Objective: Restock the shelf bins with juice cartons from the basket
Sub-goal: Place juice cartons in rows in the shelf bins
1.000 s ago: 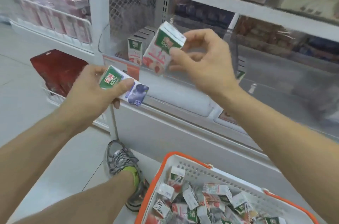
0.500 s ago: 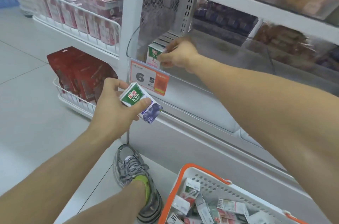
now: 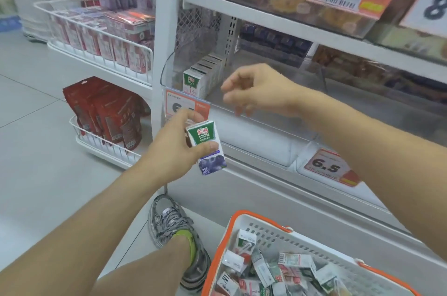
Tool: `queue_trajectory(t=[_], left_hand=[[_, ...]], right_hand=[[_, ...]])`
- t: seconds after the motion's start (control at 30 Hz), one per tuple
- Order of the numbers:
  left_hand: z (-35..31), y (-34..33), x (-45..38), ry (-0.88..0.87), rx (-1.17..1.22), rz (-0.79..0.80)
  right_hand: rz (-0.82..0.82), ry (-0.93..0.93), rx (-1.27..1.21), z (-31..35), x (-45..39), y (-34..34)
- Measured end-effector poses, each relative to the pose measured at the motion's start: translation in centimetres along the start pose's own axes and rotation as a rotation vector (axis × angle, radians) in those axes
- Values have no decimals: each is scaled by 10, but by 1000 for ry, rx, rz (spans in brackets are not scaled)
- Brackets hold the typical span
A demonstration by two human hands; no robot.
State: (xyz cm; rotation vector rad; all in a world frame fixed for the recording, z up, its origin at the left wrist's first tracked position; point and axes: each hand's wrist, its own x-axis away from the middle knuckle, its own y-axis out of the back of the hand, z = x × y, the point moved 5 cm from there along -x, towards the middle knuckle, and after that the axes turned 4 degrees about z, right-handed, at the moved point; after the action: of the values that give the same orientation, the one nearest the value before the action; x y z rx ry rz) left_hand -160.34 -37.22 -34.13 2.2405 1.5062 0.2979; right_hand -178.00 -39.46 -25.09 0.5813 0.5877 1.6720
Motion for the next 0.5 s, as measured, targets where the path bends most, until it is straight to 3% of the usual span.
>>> queue_trajectory(t=[0.1, 0.2, 0.33, 0.5], left_hand=[[-30, -25, 6, -73, -173, 106], [-64, -58, 13, -161, -236, 205], [-104, -102, 21, -241, -263, 346], [-148, -151, 30, -366, -255, 402]], right_hand=[[196, -96, 203, -15, 62, 1], [214, -170, 266, -39, 111, 6], [94, -116, 75, -69, 158, 22], [-122, -83, -162, -98, 217, 54]])
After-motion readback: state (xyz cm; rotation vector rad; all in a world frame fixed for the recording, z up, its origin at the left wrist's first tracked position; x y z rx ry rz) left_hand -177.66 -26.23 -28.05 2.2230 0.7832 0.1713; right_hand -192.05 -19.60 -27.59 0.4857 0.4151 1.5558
